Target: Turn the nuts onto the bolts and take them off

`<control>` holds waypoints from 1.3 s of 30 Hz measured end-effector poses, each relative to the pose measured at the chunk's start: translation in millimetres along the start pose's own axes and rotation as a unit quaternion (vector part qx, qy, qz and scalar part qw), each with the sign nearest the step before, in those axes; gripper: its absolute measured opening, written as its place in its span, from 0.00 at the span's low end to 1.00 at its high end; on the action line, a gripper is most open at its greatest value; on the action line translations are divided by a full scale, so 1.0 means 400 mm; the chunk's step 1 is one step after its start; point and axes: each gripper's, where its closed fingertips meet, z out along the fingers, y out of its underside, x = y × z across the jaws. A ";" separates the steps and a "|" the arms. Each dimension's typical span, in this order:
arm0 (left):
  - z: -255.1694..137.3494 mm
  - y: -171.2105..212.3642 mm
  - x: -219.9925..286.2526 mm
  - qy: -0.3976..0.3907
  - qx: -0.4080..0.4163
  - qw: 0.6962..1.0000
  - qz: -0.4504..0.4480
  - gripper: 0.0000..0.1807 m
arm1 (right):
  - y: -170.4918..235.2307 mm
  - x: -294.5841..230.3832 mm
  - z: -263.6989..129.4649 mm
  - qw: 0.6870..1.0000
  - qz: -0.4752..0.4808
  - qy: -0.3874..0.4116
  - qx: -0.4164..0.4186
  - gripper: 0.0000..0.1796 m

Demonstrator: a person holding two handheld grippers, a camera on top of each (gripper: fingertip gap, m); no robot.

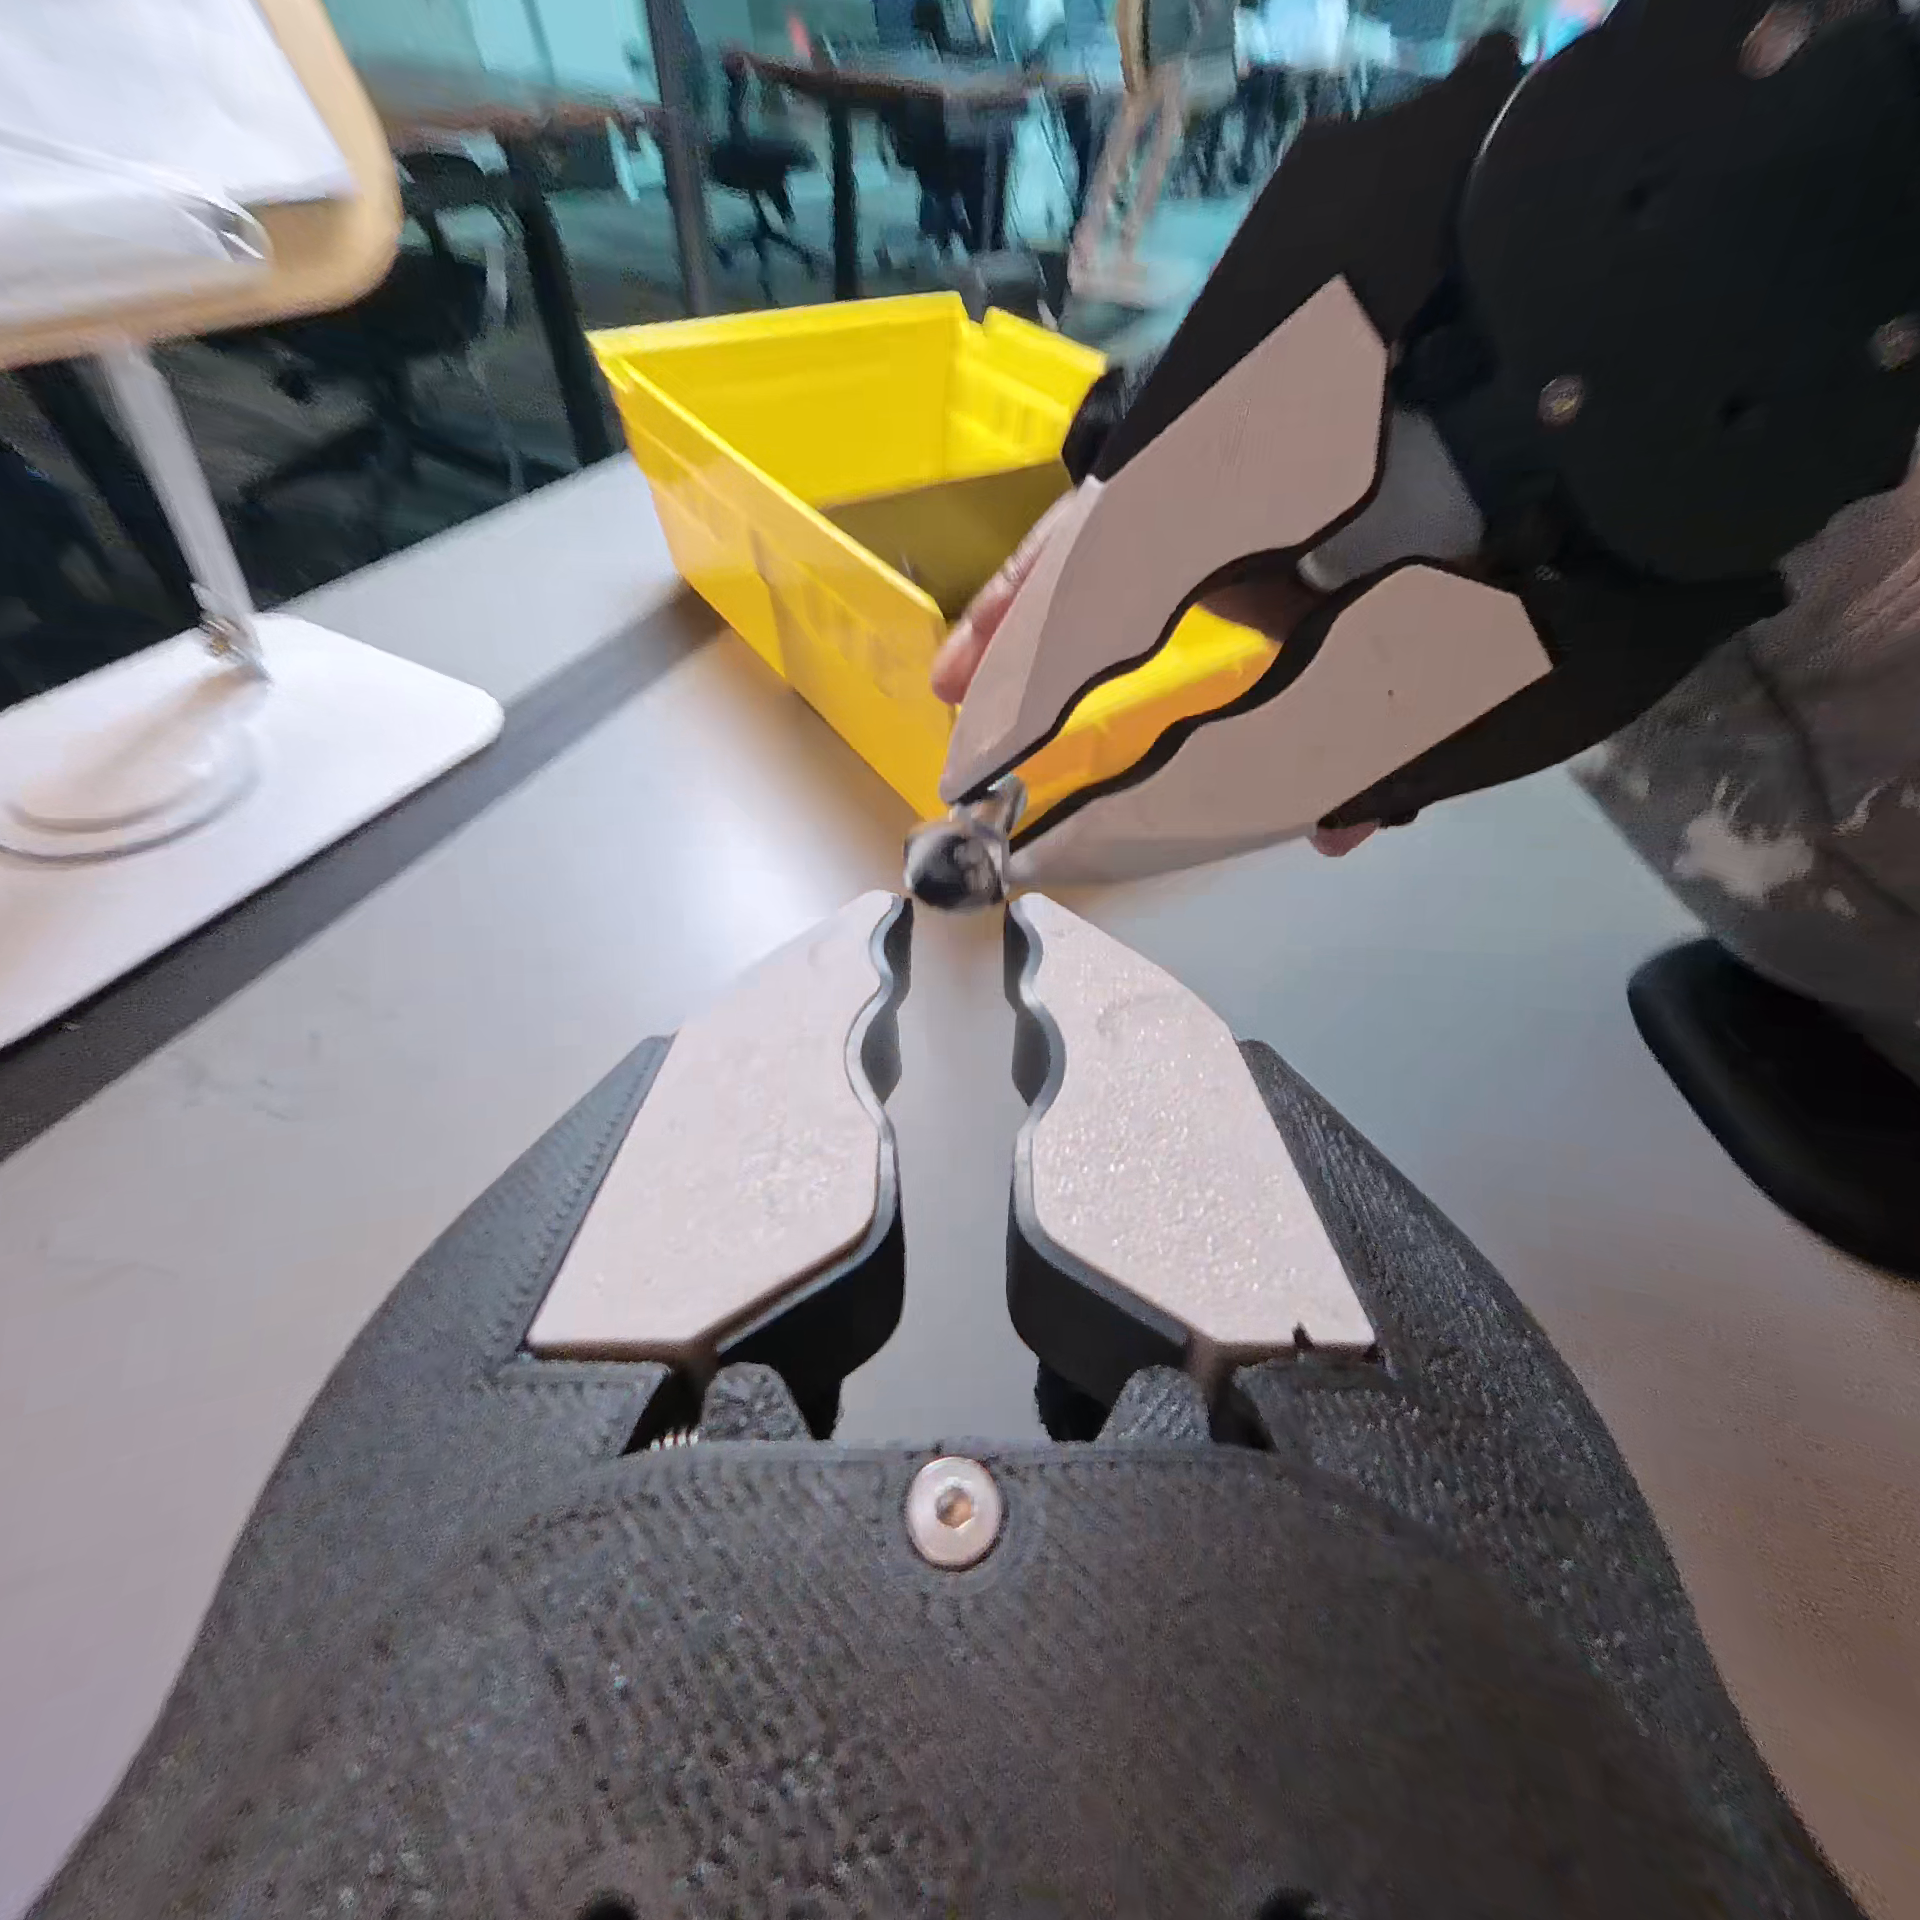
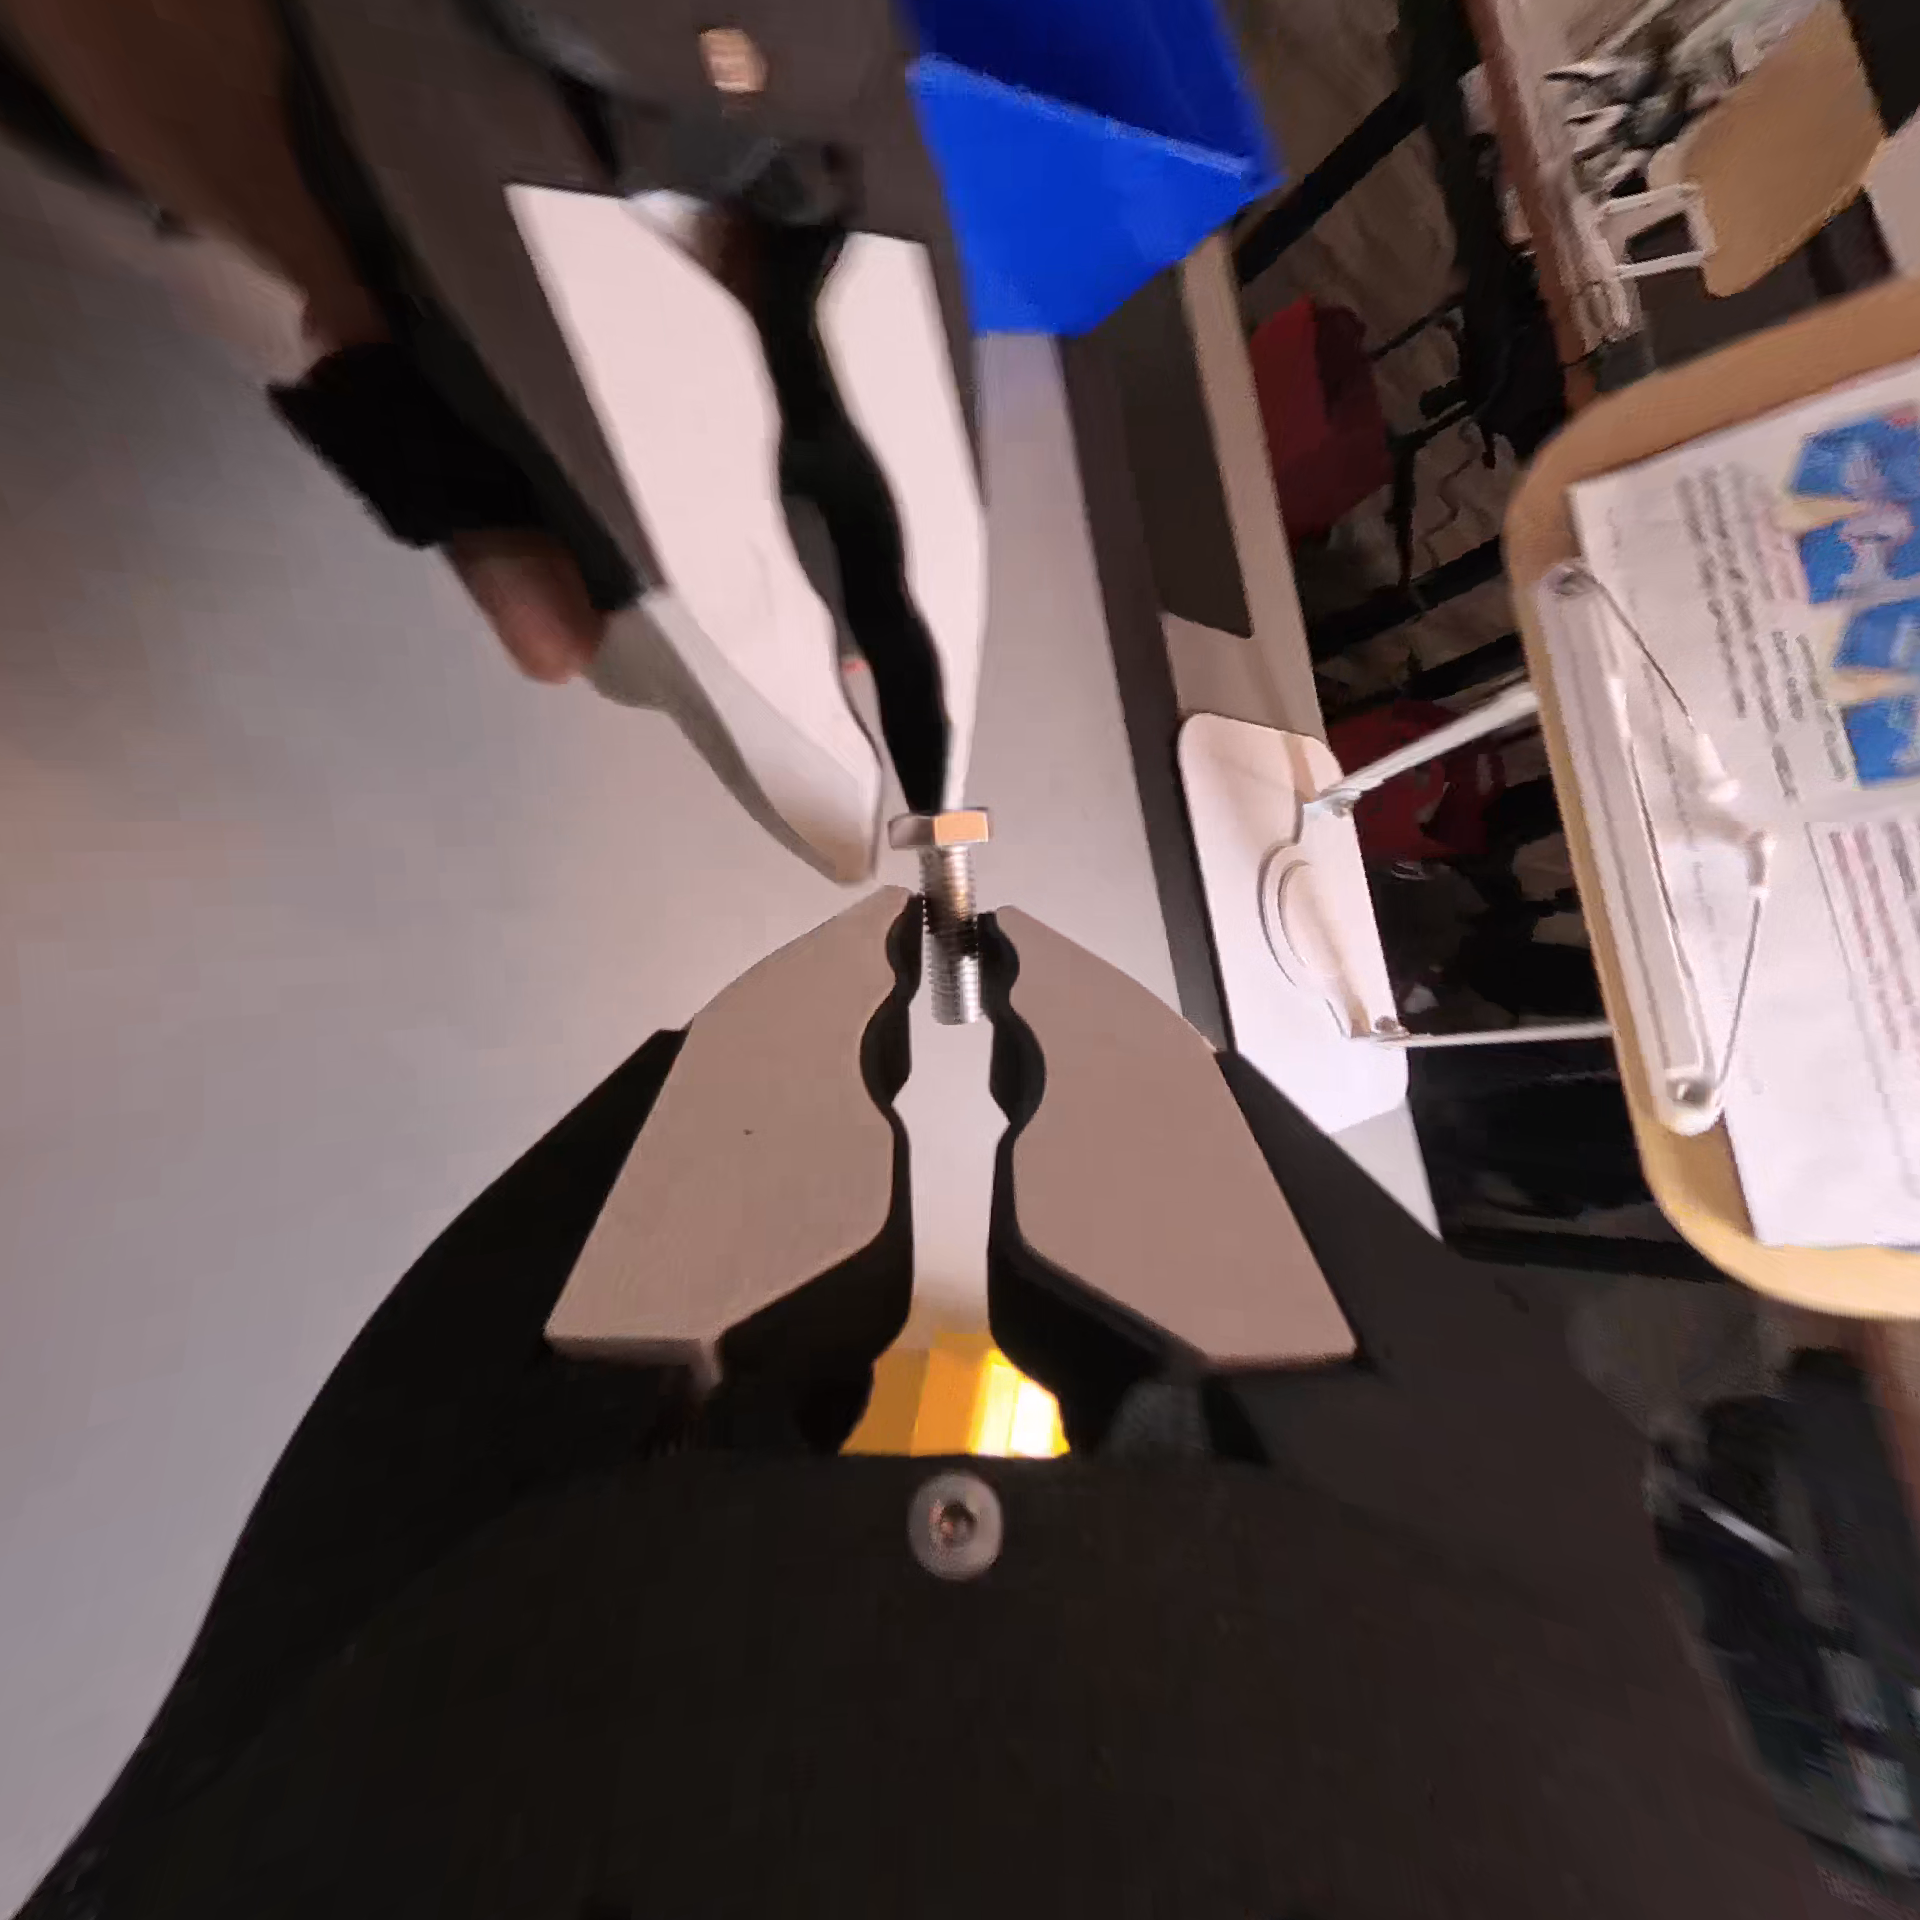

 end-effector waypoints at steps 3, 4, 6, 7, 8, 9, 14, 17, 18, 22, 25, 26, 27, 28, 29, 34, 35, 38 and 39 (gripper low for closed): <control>-0.032 -0.044 -0.040 -0.027 0.054 0.998 -0.024 0.14 | 0.061 0.136 -0.042 0.987 0.131 0.084 0.042 0.06; -0.041 -0.051 -0.052 -0.033 0.063 0.997 -0.024 0.13 | 0.108 0.202 -0.068 0.975 0.177 0.131 0.040 0.06; -0.055 -0.060 -0.075 -0.050 0.080 0.995 -0.025 0.13 | 0.228 0.327 -0.119 0.939 0.277 0.201 0.015 0.05; -0.057 -0.061 -0.084 -0.055 0.084 0.995 -0.025 0.13 | 0.303 0.381 -0.139 0.922 0.315 0.224 -0.016 0.05; -0.058 -0.060 -0.091 -0.060 0.087 0.994 -0.025 0.13 | 0.386 0.430 -0.154 0.904 0.346 0.243 -0.058 0.06; -0.057 -0.057 -0.096 -0.064 0.086 0.994 -0.023 0.13 | 0.473 0.466 -0.163 0.887 0.374 0.251 -0.106 0.06; -0.044 -0.037 -0.102 -0.076 0.073 0.994 0.002 0.12 | 0.802 0.454 -0.141 0.791 0.497 0.188 -0.305 0.05; -0.041 -0.024 -0.109 -0.085 0.065 0.994 0.016 0.12 | 0.893 0.412 -0.127 0.743 0.521 0.169 -0.385 0.05; -0.039 -0.020 -0.112 -0.085 0.064 0.994 0.016 0.12 | 0.916 0.403 -0.126 0.732 0.517 0.169 -0.410 0.05; -0.032 -0.007 -0.116 -0.079 0.058 0.995 0.008 0.12 | 0.967 0.362 -0.112 0.700 0.525 0.144 -0.463 0.05; -0.031 -0.005 -0.118 -0.079 0.057 0.995 0.011 0.12 | 0.965 0.363 -0.106 0.704 0.514 0.135 -0.472 0.06; -0.031 -0.006 -0.117 -0.078 0.058 0.995 0.010 0.12 | 0.957 0.368 -0.109 0.707 0.511 0.133 -0.471 0.09; -0.031 -0.006 -0.118 -0.077 0.058 0.995 0.008 0.12 | 0.946 0.377 -0.117 0.713 0.502 0.130 -0.472 0.11; -0.032 -0.007 -0.117 -0.078 0.059 0.995 0.007 0.12 | 0.928 0.392 -0.127 0.724 0.491 0.130 -0.467 0.12; -0.034 -0.010 -0.117 -0.078 0.062 0.995 0.006 0.12 | 0.903 0.414 -0.140 0.738 0.480 0.134 -0.454 0.11; -0.049 -0.043 -0.108 -0.078 0.080 0.994 0.009 0.12 | 0.670 0.544 -0.238 0.829 0.422 0.207 -0.303 0.11; -0.056 -0.055 -0.105 -0.078 0.086 0.993 0.009 0.13 | 0.602 0.552 -0.257 0.849 0.406 0.217 -0.257 0.11; -0.104 -0.116 -0.105 -0.081 0.107 0.991 0.017 0.13 | 0.425 0.499 -0.306 0.889 0.369 0.223 -0.152 0.12; -0.135 -0.147 -0.112 -0.092 0.120 0.988 0.025 0.13 | 0.383 0.463 -0.315 0.899 0.355 0.221 -0.132 0.12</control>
